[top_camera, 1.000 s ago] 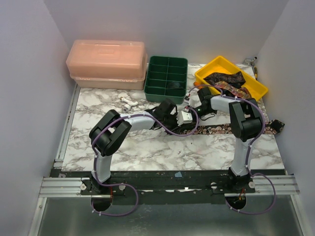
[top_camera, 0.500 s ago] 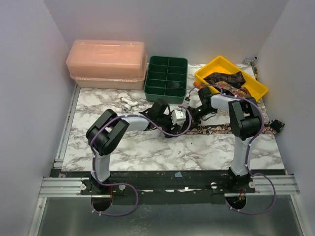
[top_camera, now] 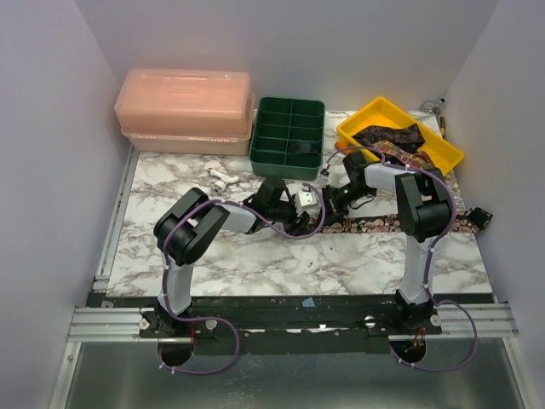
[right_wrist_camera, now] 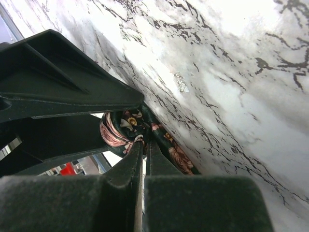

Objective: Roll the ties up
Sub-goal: Roll the tie at the center of the board.

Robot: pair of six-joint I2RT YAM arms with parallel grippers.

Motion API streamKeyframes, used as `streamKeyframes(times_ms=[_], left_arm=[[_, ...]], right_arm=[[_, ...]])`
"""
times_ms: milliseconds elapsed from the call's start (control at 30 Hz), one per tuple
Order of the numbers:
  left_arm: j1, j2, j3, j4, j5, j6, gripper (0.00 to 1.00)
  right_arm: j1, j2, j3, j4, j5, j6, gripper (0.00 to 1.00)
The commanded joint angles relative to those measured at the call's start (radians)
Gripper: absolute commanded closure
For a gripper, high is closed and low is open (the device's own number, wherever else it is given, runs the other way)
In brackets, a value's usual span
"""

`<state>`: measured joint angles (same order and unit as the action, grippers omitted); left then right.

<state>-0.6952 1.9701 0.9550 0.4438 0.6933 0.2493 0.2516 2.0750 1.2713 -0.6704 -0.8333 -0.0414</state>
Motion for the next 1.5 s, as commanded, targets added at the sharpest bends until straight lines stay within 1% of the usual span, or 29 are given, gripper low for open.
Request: streamKeyframes(times_ms=[0, 100, 133, 167, 233, 267, 333, 367, 400, 500, 567, 600, 667, 700, 800, 933, 1033, 1067, 1133, 1200, 1267, 1300, 1367, 1400, 1433, 1467], left_arm=[[-0.018, 0.048, -0.005, 0.038, 0.0, 0.0, 0.49], [-0.032, 0.057, 0.014, 0.014, -0.01, 0.039, 0.46], [-0.037, 0.063, 0.021, -0.004, -0.016, 0.047, 0.46], [-0.038, 0.067, 0.028, -0.017, -0.022, 0.056, 0.49], [-0.04, 0.072, 0.046, -0.075, -0.038, 0.077, 0.68], [-0.041, 0.068, 0.054, -0.112, -0.048, 0.087, 0.75], [-0.041, 0.05, 0.055, -0.182, -0.084, 0.117, 0.82], [-0.041, 0.042, 0.061, -0.229, -0.112, 0.129, 0.84], [-0.041, 0.035, 0.071, -0.281, -0.142, 0.14, 0.84], [-0.041, 0.005, 0.073, -0.376, -0.218, 0.161, 0.83], [-0.043, -0.005, 0.073, -0.424, -0.237, 0.157, 0.8], [-0.044, -0.008, 0.076, -0.441, -0.245, 0.152, 0.79], [-0.047, -0.01, 0.08, -0.471, -0.257, 0.142, 0.76], [-0.047, -0.009, 0.084, -0.479, -0.259, 0.134, 0.75], [-0.049, -0.009, 0.1, -0.502, -0.263, 0.114, 0.73], [-0.056, -0.012, 0.114, -0.524, -0.266, 0.115, 0.72], [-0.06, -0.009, 0.119, -0.537, -0.272, 0.117, 0.72], [-0.059, -0.007, 0.123, -0.541, -0.271, 0.116, 0.71], [-0.061, -0.004, 0.126, -0.546, -0.272, 0.116, 0.71], [-0.061, -0.003, 0.133, -0.557, -0.268, 0.115, 0.7], [-0.057, -0.004, 0.139, -0.56, -0.247, 0.113, 0.65], [-0.051, -0.004, 0.138, -0.56, -0.221, 0.113, 0.63], [-0.036, -0.011, 0.131, -0.535, -0.177, 0.099, 0.52], [-0.022, -0.018, 0.114, -0.506, -0.127, 0.096, 0.47], [-0.01, -0.031, 0.092, -0.46, -0.095, 0.083, 0.44], [0.005, -0.045, 0.058, -0.391, -0.054, 0.072, 0.39]], right_arm=[[0.009, 0.1, -0.052, 0.038, 0.288, -0.087, 0.99], [0.009, 0.096, -0.058, 0.046, 0.273, -0.086, 0.99], [0.009, 0.093, -0.059, 0.048, 0.267, -0.082, 0.99], [0.01, 0.09, -0.06, 0.05, 0.259, -0.079, 0.99], [0.009, 0.084, -0.057, 0.051, 0.244, -0.071, 0.99], [0.009, 0.076, -0.053, 0.05, 0.239, -0.066, 0.99], [0.008, 0.049, -0.039, 0.035, 0.229, -0.054, 0.99], [0.006, 0.033, -0.029, 0.022, 0.223, -0.049, 0.98], [0.0, 0.014, -0.02, 0.005, 0.205, -0.039, 0.94], [-0.027, -0.049, -0.007, -0.033, 0.122, -0.005, 0.72], [-0.033, -0.091, -0.015, -0.044, 0.063, 0.023, 0.56], [-0.033, -0.107, -0.026, -0.037, 0.02, 0.037, 0.5], [-0.03, -0.129, -0.056, 0.013, -0.047, 0.121, 0.46], [-0.023, -0.131, -0.068, 0.042, -0.056, 0.158, 0.46], [0.012, -0.104, -0.067, 0.08, -0.055, 0.19, 0.51], [0.038, -0.064, -0.046, 0.138, -0.077, 0.251, 0.51], [0.047, -0.047, -0.016, 0.156, -0.075, 0.264, 0.51], [0.052, -0.04, -0.006, 0.155, -0.073, 0.261, 0.53], [0.068, -0.021, 0.009, 0.132, -0.047, 0.229, 0.63], [0.071, 0.007, 0.012, 0.096, -0.005, 0.188, 0.75], [0.07, 0.042, 0.022, 0.031, 0.055, 0.115, 0.97], [0.067, 0.049, 0.016, 0.018, 0.08, 0.079, 0.99], [0.057, 0.049, -0.012, 0.011, 0.129, 0.021, 0.99], [0.048, 0.05, -0.024, 0.009, 0.147, 0.003, 0.99], [0.035, 0.056, -0.031, 0.005, 0.157, -0.014, 0.99], [0.02, 0.068, -0.035, 0.0, 0.151, -0.028, 0.99]])
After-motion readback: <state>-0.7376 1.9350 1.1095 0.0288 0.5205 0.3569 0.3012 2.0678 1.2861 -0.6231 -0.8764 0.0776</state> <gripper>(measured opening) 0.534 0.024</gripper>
